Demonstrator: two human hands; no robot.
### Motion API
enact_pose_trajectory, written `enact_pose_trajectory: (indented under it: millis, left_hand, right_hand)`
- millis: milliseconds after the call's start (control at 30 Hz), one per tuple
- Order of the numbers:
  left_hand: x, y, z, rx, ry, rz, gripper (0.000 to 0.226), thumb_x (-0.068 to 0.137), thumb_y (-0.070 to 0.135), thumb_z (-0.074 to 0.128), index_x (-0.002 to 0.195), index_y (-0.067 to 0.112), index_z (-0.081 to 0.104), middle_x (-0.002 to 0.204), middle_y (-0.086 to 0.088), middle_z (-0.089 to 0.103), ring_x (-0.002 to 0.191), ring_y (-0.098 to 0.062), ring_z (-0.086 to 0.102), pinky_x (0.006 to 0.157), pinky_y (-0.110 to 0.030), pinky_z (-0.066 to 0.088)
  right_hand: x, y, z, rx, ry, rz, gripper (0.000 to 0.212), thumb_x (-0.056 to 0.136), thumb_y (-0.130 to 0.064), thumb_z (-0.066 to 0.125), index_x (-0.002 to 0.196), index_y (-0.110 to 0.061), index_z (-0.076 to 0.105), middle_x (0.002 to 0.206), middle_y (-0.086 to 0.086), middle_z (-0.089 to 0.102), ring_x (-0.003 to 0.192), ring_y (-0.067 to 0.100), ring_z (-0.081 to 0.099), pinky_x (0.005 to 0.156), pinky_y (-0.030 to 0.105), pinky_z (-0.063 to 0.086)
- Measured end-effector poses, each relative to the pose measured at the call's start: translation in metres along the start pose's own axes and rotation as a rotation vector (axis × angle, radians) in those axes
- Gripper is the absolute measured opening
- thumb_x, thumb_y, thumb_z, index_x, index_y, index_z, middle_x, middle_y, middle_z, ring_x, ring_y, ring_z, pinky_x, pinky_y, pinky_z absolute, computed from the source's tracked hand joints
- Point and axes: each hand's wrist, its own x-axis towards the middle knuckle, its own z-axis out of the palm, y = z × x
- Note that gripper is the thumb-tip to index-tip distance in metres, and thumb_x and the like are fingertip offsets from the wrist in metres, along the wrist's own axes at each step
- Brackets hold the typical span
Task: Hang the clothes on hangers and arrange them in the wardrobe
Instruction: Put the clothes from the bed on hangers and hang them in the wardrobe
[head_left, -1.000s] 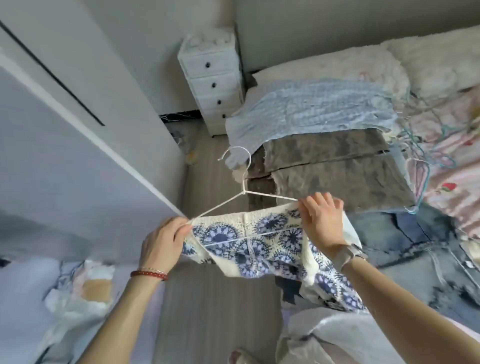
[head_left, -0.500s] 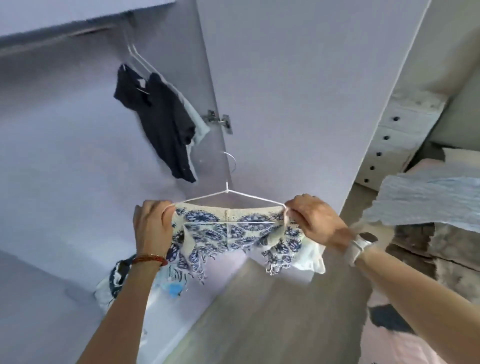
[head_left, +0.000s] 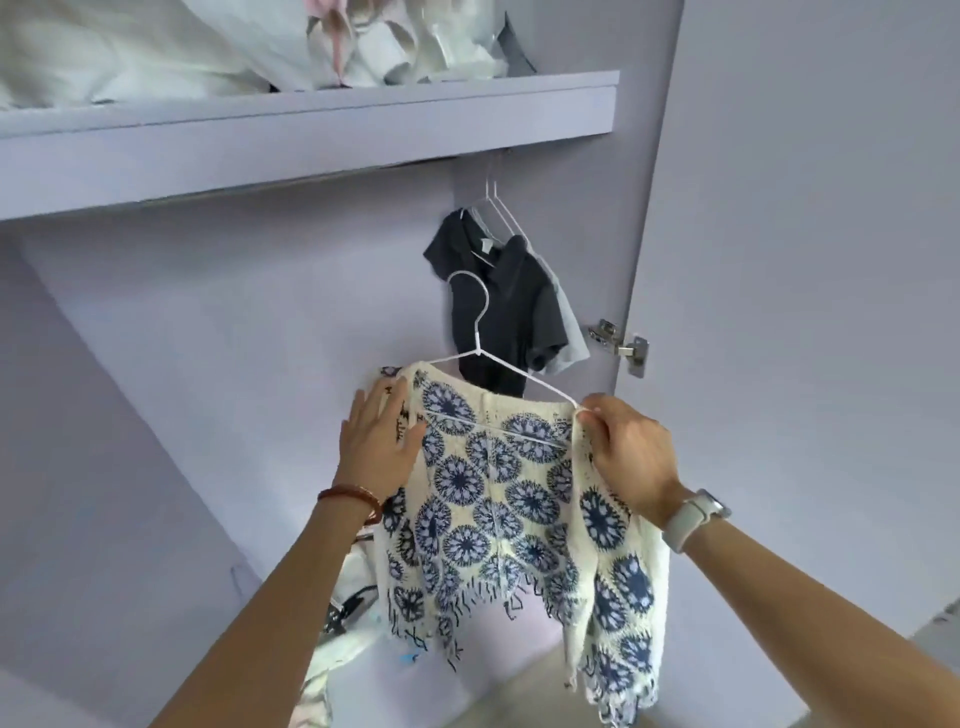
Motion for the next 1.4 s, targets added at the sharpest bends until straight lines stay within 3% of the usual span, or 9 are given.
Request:
enact_pose_trajectory:
  millis: [133,233,433,533,633,800,1067,1200,1400]
  left_hand:
    - [0.023,0.025,-0.018,-0.057,0.289,0.093,0.041,0.093,0.016,0.049,0.133,0.011,0.045,0.141,-0.014,0.039,0.132,-0.032,0.032,0.108,-0.044,0.026]
    - [0.047,0.054,-0.043,0.085,0.585,0.284,0.035,0.086,0.014,0.043,0.115,0.006,0.061,0.122,-0.017,0.055,0.114,-0.034,0.05,0.094,-0.045,0.039]
    - [0.107,0.1,-0.086,0.417,0.986,0.42,0.042,0.081,0.014,0.048,0.122,0.013,0.057,0.136,-0.015,0.047,0.131,-0.031,0.03,0.105,-0.049,0.024]
    - [0.137,0.099,-0.092,0.604,0.967,0.315,0.056,0.083,0.02,0.05,0.137,0.014,0.04,0.147,-0.015,0.03,0.139,-0.035,0.016,0.111,-0.056,0.011]
    - [0.157,0.083,-0.09,0.72,0.951,0.227,0.069,0.079,0.019,0.058,0.142,0.013,0.031,0.148,-0.015,0.021,0.137,-0.037,0.012,0.109,-0.057,0.01]
    - [0.172,0.068,-0.085,0.779,1.043,0.257,0.074,0.079,0.02,0.056,0.144,0.017,0.021,0.148,-0.008,0.016,0.137,-0.035,0.014,0.11,-0.053,0.006]
    - [0.178,0.067,-0.083,0.762,1.088,0.272,0.073,0.078,0.018,0.057,0.143,0.018,0.025,0.147,-0.008,0.02,0.137,-0.034,0.016,0.111,-0.051,0.006]
    - [0.173,0.071,-0.084,0.722,1.048,0.266,0.071,0.077,0.016,0.058,0.142,0.018,0.03,0.147,-0.008,0.021,0.137,-0.032,0.014,0.11,-0.051,0.006]
    - [0.149,0.081,-0.077,0.497,0.951,0.256,0.066,0.077,0.019,0.054,0.14,0.018,0.036,0.149,-0.013,0.028,0.14,-0.032,0.014,0.111,-0.055,0.006]
  right_hand:
    - [0.058,-0.009,0.025,0.116,0.036,0.097,0.016,0.096,-0.024,0.043,0.103,-0.011,0.049,0.081,0.01,0.065,0.066,0.033,0.06,0.058,0.034,0.042]
    - [0.111,-0.01,0.04,0.185,0.081,0.145,0.01,0.094,-0.023,0.045,0.095,-0.014,0.048,0.072,0.007,0.063,0.062,0.03,0.057,0.057,0.032,0.042]
    - [0.214,-0.009,0.062,0.271,0.054,0.189,0.01,0.095,-0.018,0.041,0.098,-0.012,0.048,0.078,0.01,0.064,0.063,0.027,0.059,0.062,0.043,0.053]
    - [0.253,-0.01,0.072,0.292,0.052,0.219,0.008,0.094,-0.013,0.039,0.095,-0.012,0.047,0.08,0.01,0.064,0.064,0.026,0.055,0.061,0.037,0.048]
    - [0.279,-0.012,0.084,0.341,0.004,0.273,0.015,0.096,-0.016,0.036,0.101,-0.007,0.048,0.084,0.014,0.063,0.067,0.028,0.054,0.059,0.035,0.044]
    - [0.292,-0.006,0.108,0.4,-0.059,0.331,0.022,0.095,-0.013,0.038,0.106,0.003,0.048,0.097,0.024,0.063,0.086,0.037,0.06,0.065,0.031,0.041]
    - [0.282,0.007,0.116,0.399,-0.094,0.219,0.025,0.093,-0.007,0.038,0.114,0.0,0.05,0.101,0.023,0.061,0.085,0.036,0.06,0.072,0.043,0.05]
    - [0.268,0.008,0.106,0.306,-0.135,0.136,0.04,0.093,-0.006,0.038,0.133,-0.006,0.042,0.127,0.02,0.048,0.103,0.037,0.055,0.089,0.043,0.046]
    - [0.213,0.001,0.082,0.172,-0.079,0.045,0.046,0.093,-0.011,0.039,0.139,-0.007,0.033,0.14,0.017,0.038,0.129,0.031,0.033,0.108,0.036,0.027]
